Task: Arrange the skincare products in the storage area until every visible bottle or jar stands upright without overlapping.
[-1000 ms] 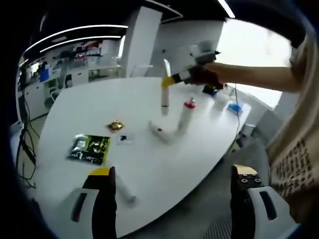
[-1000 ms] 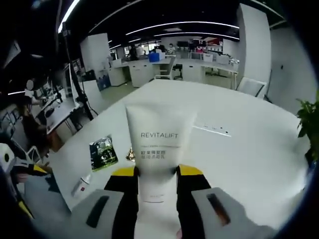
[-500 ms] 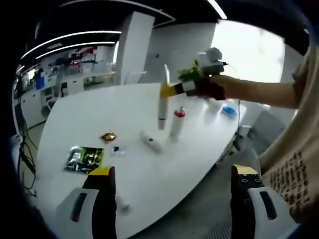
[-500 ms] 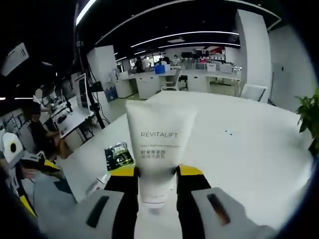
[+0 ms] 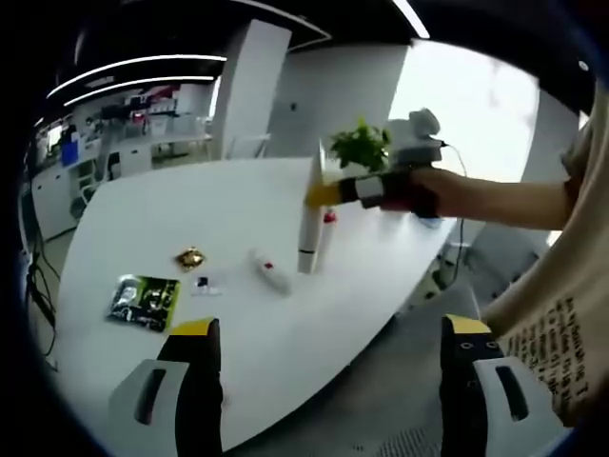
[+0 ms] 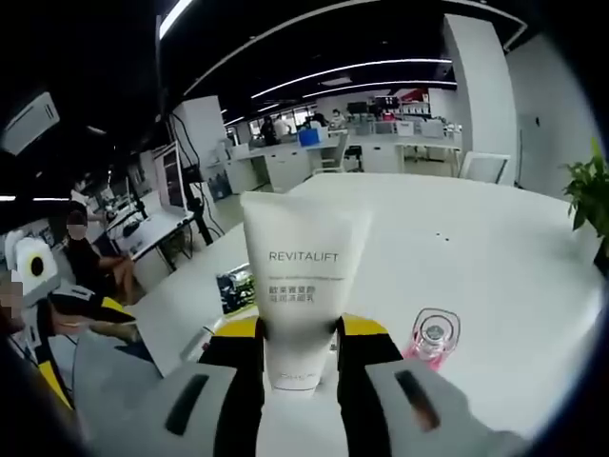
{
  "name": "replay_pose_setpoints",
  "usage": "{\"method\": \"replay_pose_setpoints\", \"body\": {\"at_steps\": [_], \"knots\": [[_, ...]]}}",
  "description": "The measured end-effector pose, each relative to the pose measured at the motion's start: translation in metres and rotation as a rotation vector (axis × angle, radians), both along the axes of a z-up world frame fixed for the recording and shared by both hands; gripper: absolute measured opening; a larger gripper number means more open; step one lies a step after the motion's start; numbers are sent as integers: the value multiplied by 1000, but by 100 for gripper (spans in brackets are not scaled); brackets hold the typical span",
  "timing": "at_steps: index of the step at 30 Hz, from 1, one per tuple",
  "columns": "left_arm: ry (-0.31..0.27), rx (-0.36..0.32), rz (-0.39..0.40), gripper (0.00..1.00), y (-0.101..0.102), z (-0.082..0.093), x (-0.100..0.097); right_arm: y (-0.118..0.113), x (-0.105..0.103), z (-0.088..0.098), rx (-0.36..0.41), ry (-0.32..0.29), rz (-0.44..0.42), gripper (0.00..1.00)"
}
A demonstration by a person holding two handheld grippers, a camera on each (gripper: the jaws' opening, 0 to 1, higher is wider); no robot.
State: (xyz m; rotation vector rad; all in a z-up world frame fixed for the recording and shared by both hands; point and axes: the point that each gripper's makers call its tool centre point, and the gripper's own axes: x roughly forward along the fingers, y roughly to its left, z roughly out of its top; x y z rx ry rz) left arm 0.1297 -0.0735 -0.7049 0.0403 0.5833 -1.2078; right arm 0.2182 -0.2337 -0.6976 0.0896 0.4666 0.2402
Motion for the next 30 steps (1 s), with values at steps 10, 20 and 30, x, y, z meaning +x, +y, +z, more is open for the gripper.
{"method": "replay_pose_setpoints", "body": {"at_steps": [10, 20, 30], "knots": [[13, -114, 65, 92, -21, 32, 17, 29, -22, 15, -62, -83, 56, 28], [-11, -158, 84, 84, -47, 55, 28, 61, -44, 25, -83, -131, 110, 28], [-15, -166, 64, 60, -70, 65, 21, 78, -63, 23, -115, -145, 138, 28]]}}
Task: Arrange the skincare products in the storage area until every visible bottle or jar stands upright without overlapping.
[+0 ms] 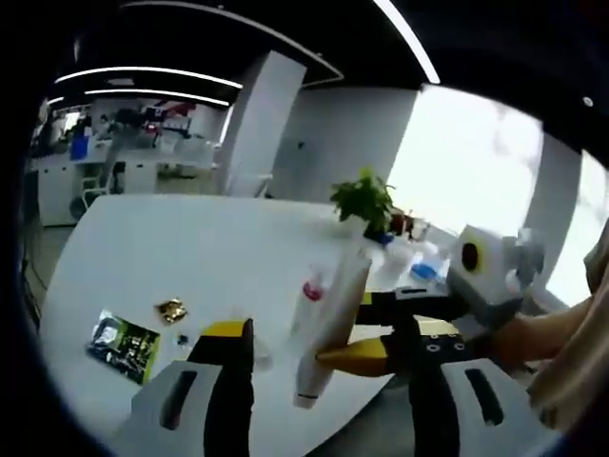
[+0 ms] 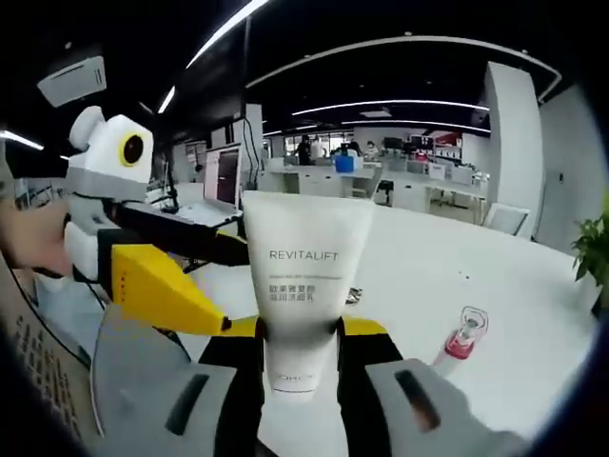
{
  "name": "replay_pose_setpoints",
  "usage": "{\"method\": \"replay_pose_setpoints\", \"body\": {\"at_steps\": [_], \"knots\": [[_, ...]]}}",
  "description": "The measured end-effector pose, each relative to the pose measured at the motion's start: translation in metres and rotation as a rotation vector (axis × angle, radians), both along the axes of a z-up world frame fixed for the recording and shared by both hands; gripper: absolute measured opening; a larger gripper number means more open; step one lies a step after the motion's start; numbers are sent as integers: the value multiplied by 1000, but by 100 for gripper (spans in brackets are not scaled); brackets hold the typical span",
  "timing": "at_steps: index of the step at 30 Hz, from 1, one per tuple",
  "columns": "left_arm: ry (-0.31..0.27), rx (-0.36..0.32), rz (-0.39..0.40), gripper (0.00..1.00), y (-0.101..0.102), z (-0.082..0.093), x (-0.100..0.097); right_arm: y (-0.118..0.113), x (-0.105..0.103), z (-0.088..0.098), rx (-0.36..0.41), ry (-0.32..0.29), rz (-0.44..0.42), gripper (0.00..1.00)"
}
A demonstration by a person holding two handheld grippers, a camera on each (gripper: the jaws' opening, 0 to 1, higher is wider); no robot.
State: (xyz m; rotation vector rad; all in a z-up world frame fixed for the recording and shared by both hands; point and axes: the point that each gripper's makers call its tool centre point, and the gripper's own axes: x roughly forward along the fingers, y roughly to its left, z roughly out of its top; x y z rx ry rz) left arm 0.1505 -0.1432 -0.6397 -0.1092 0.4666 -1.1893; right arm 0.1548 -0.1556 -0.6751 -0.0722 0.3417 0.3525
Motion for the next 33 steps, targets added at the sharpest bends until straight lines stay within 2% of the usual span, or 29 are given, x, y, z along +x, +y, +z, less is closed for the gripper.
{"method": "replay_pose_setpoints", "body": {"at_steps": [6, 11, 12, 18, 24, 28, 30, 31, 33], "knots": [[-19, 27, -14, 49, -13, -4, -9, 9, -11, -2, -69, -17, 26, 28], [-6, 81, -33, 39, -17, -18, -21, 9, -17, 0, -106, -34, 32, 28], [4, 65, -26, 36, -18, -16, -21, 8, -18, -1, -114, -35, 32, 28], [-35, 99, -31, 14, -17, -19, -27, 6, -25, -2, -113, -40, 29, 28], [-72, 107, -31, 10, -19, -16, -29, 5, -32, 4, -116, -40, 24, 29], [-9, 77, -46, 8, -20, -10, -31, 2, -37, 11, -90, -57, 29, 30], [22, 56, -79, 8, -21, -5, -34, 2, -40, 15, -85, -80, 43, 31], [67, 45, -91, 8, -21, -4, -36, 2, -42, 17, -73, -83, 50, 31], [85, 26, -134, 7, -21, 0, -39, 4, -44, 21, -40, -105, 86, 32]]}}
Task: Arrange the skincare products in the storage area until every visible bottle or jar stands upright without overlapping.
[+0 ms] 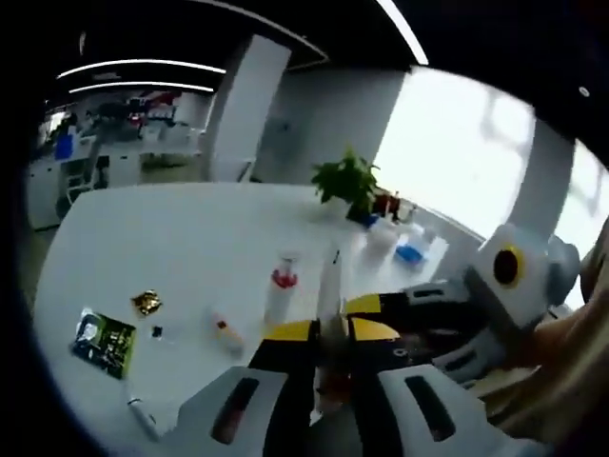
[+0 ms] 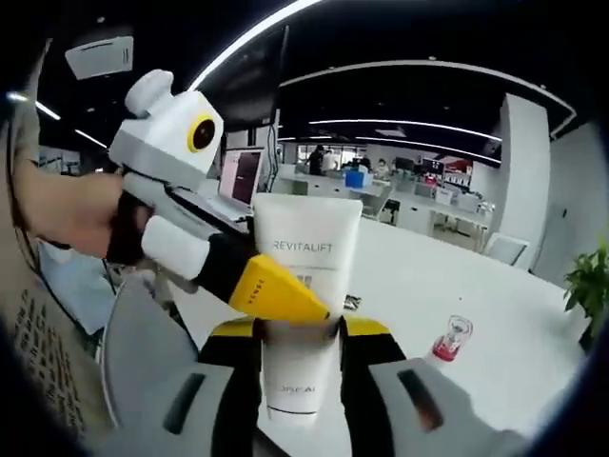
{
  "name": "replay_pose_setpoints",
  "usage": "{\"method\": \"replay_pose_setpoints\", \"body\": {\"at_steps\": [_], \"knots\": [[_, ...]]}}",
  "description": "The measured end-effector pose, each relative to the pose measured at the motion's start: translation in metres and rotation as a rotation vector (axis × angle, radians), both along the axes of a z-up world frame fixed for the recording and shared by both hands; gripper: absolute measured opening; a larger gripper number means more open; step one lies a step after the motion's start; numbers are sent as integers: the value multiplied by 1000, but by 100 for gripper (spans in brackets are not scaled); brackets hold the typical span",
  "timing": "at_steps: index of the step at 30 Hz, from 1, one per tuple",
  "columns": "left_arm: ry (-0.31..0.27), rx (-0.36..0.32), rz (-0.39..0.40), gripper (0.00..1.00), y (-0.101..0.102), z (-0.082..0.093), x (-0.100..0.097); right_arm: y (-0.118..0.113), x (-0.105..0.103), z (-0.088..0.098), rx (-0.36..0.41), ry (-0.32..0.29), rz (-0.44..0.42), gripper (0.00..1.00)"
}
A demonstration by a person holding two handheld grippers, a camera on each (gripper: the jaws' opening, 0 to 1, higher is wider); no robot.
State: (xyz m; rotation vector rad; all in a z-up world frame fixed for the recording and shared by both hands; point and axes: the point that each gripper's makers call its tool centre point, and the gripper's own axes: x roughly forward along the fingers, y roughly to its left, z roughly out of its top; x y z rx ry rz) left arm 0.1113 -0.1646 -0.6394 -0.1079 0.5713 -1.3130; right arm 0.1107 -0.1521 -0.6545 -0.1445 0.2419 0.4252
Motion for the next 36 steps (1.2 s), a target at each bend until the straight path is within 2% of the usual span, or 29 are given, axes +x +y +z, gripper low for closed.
{"method": "replay_pose_setpoints", "body": {"at_steps": [2, 3, 4, 7, 10, 14, 17, 26, 29, 33, 36], "knots": [[4, -25, -60, 7, -1, 6, -9, 3, -5, 4, 75, 3, 56, 32], [-4, -34, -86, 7, -1, 9, -12, 4, -5, 5, 85, 4, 67, 32], [-21, -41, -136, 7, -1, 14, -18, 6, -11, 10, 143, 13, 128, 32], [-46, -77, -242, 7, -3, 30, -34, 7, -19, 22, 199, -6, 209, 33], [-82, -80, -305, 8, -6, 40, -42, 8, -26, 29, 255, -4, 280, 31], [-143, -53, -381, 8, -9, 45, -49, 7, -35, 31, 218, -5, 373, 27], [-153, -64, -428, 8, -12, 52, -58, 7, -41, 35, 241, 6, 443, 25], [-172, -121, -544, 8, -12, 79, -64, 10, -51, 43, 288, 28, 583, 21], [-211, -91, -573, 9, -15, 76, -64, 11, -49, 41, 270, 25, 583, 19], [-231, -68, -583, 10, -19, 71, -62, 7, -48, 36, 288, 21, 582, 16], [-283, 2, -609, 11, -20, 59, -60, 5, -45, 27, 242, 32, 578, 16]]}}
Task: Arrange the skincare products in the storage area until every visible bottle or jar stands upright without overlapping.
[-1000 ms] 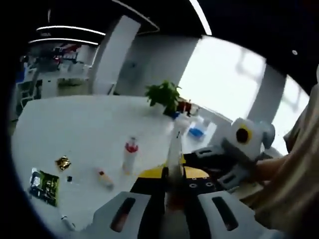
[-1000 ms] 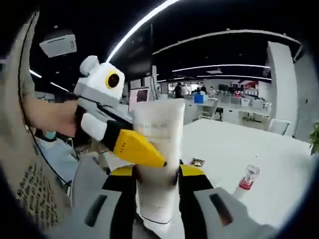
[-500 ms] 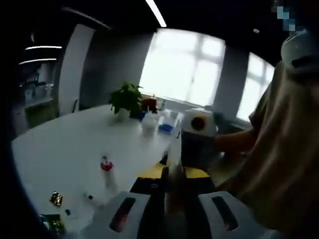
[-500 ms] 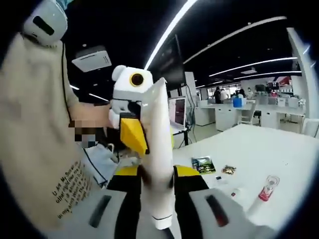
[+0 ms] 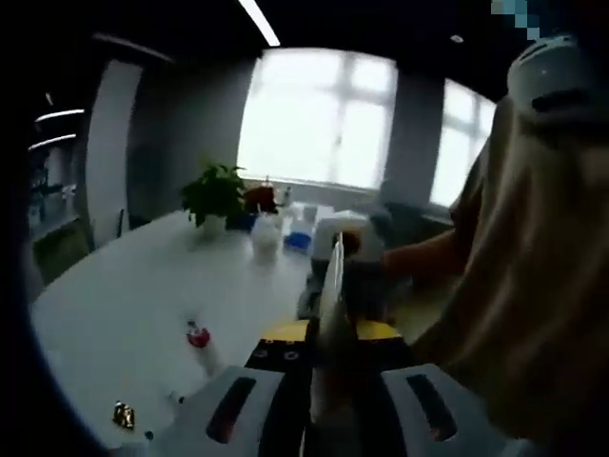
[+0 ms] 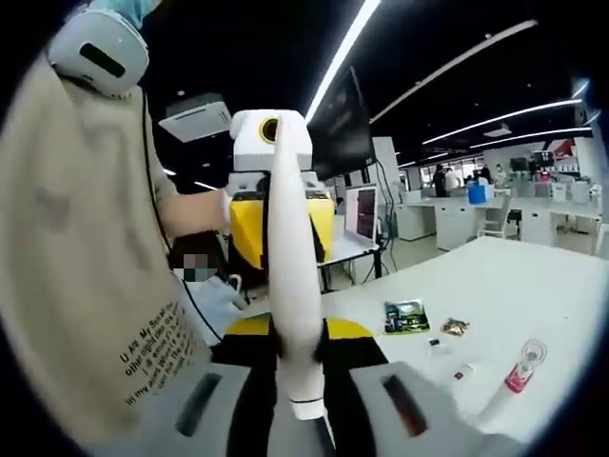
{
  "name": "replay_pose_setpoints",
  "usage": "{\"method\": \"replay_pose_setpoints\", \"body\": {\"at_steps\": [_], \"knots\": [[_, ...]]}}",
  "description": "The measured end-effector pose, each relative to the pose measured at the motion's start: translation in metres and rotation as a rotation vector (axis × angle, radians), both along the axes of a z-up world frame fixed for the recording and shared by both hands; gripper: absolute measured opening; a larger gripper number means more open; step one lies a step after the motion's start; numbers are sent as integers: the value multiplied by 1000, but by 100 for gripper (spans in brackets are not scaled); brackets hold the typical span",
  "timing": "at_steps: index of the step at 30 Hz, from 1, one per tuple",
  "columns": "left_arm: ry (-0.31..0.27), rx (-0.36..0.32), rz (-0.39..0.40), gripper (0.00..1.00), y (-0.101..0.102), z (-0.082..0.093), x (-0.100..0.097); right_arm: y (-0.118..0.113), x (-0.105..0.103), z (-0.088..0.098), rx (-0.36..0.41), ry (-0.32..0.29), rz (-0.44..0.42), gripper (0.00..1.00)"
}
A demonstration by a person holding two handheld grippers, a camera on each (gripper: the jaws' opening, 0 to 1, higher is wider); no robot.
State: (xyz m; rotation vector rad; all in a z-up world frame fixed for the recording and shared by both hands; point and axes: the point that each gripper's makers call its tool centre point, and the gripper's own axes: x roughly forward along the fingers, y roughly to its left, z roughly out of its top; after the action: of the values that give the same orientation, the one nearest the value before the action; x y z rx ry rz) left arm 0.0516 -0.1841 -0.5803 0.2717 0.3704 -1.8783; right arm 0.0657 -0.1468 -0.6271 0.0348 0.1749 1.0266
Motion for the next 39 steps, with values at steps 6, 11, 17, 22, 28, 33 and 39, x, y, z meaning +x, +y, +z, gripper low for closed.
{"method": "replay_pose_setpoints", "body": {"at_steps": [6, 11, 17, 22, 28, 33, 39], "knots": [[-89, 72, -39, 11, -2, -18, 5, -2, 4, -12, -24, 11, -2, 15], [-135, 109, -68, 12, -4, -25, 9, -4, 9, -16, -24, 12, -10, 15], [-157, 147, -87, 12, -5, -35, 11, -5, 15, -17, -25, 5, -11, 15], [-165, 190, -86, 10, -5, -43, 15, -5, 20, -25, -53, 5, -9, 16], [-208, 224, -98, 9, -7, -59, 20, -10, 27, -44, -78, 18, -50, 18], [-237, 273, -128, 9, -9, -84, 21, -14, 31, -68, -135, 33, -88, 19], [-246, 324, -170, 10, -10, -113, 23, -14, 31, -97, -191, 67, -105, 20]]}}
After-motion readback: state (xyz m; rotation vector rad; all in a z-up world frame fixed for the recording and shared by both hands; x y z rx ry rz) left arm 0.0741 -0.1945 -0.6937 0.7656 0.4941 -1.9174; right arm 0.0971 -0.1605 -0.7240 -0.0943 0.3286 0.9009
